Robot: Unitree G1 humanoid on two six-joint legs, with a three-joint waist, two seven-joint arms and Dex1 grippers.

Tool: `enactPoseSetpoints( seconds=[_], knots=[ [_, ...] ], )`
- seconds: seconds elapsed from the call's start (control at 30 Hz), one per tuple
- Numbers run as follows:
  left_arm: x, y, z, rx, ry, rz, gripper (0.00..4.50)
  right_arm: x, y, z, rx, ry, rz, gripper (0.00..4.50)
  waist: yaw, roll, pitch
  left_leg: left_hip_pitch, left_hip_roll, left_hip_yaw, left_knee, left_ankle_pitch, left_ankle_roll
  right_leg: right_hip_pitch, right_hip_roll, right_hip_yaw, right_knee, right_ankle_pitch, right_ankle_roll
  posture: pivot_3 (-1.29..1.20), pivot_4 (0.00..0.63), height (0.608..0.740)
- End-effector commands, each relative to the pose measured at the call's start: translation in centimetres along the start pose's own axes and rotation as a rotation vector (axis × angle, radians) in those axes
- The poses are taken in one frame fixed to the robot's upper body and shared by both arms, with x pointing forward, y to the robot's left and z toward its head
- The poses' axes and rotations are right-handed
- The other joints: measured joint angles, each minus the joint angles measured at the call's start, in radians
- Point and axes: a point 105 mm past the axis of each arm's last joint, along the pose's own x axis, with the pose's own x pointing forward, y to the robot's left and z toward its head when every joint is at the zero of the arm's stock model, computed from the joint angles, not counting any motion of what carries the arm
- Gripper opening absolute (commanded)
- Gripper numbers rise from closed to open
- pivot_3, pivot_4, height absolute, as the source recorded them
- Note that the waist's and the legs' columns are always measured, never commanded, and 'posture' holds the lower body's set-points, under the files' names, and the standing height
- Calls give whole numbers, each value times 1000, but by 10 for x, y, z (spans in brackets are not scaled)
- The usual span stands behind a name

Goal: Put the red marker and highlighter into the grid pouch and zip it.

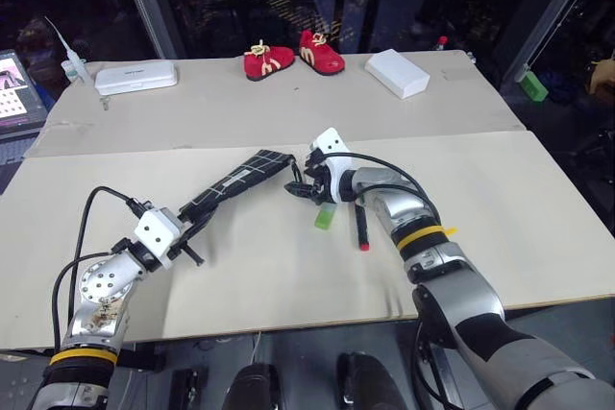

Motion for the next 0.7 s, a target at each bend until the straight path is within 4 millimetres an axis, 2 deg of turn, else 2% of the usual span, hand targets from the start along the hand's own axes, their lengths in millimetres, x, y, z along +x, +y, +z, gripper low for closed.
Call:
enactPoseSetpoints(
  seconds=[0.03,0.07,0.1,0.13,0.3,0.4,0.7],
  knots=[
    [-1,6,11,26,-28,27,0,2,1,18,-36,-59,1,3518,0,0,0,0,0,0,0,0,0,0,0,0,0,0,0,0,150,740],
    [-2,6,11,26,-27,27,0,2,0,19,-41,-61,-5,3518,0,0,0,0,0,0,0,0,0,0,0,0,0,0,0,0,150,740],
    [-2,6,11,27,-25,26,0,2,-1,19,-43,-66,-9,3001,0,0,0,0,0,0,0,0,0,0,0,0,0,0,0,0,150,740],
    [-2,6,12,26,-24,27,0,2,1,20,-43,-73,3,2819,1,0,0,0,0,0,0,0,0,0,0,0,0,0,0,0,150,740],
    [-1,5,14,24,-20,34,0,2,6,21,-64,-75,50,1109,1,0,0,0,0,0,0,0,0,0,0,0,0,0,0,0,150,740],
    [-1,6,12,19,-15,37,0,4,16,17,-113,-39,97,25,0,0,0,0,0,0,0,0,0,0,0,0,0,0,0,0,150,740],
    [0,2,5,4,-13,26,0,15,53,27,-289,-24,203,25,1,0,0,0,0,0,0,0,0,0,0,0,0,0,0,0,150,740]
  ],
)
